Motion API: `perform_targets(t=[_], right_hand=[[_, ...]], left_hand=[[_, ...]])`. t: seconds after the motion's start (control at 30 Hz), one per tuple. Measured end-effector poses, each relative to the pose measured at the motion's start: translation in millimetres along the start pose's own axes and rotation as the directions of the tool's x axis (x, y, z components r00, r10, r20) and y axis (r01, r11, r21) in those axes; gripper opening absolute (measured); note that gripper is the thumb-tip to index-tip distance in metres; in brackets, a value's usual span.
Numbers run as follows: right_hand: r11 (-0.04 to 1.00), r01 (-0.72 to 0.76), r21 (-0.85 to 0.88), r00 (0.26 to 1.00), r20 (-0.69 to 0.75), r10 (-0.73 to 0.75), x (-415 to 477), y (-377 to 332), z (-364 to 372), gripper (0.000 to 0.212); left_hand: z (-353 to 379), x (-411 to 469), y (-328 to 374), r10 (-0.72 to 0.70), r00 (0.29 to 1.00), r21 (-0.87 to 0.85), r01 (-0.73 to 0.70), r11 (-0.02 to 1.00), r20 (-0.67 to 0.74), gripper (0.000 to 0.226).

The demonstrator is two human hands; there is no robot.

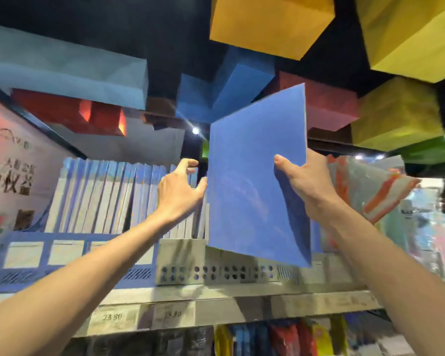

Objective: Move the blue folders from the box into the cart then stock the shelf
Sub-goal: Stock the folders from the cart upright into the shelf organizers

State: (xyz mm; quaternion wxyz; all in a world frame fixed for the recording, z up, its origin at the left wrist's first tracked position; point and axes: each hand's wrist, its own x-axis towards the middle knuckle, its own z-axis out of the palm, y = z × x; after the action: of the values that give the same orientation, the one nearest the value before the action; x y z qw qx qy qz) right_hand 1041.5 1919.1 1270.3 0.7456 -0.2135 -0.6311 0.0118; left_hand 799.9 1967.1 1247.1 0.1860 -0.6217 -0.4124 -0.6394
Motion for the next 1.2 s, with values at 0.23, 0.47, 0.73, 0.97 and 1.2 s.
perform_targets(t=[0.23, 0.47, 0.73, 0.97, 1.2], right_hand=[[0.967, -0.036, -0.251, 0.987, -0.158, -0.004, 23.6, 36.7, -57.6, 0.019], [0.917, -0.03, -0.398, 0.972, -0.225, -0.066, 47.1, 69.3, -63.7, 0.017], [0.88, -0.042, -0.473, 0.961, -0.26, -0.094, 72.0, 127.4, -40.4, 0.018], [0.888, -0.018, -0.46, 0.981, -0.179, -0.073, 66.2, 188.6, -17.4, 0.043], [0.801, 0.018, -0.599, 0.974, -0.172, -0.15, 62.2, 213.3, -9.4, 0.06]], left_hand=[[103.7, -1.1, 24.7, 0.186, 0.977, 0.043, -0.191, 0.981, 0.103, 0.042], [186.8, 18.1, 6.1, 0.445, 0.845, 0.25, -0.518, 0.818, 0.296, 0.052], [235.9, 30.8, -21.0, 0.59, 0.691, 0.335, -0.72, 0.607, 0.418, 0.057], [248.4, 32.4, -49.7, 0.629, 0.696, 0.363, -0.718, 0.594, 0.347, 0.065], [251.9, 28.9, -57.8, 0.631, 0.719, 0.34, -0.694, 0.635, 0.29, 0.063]])
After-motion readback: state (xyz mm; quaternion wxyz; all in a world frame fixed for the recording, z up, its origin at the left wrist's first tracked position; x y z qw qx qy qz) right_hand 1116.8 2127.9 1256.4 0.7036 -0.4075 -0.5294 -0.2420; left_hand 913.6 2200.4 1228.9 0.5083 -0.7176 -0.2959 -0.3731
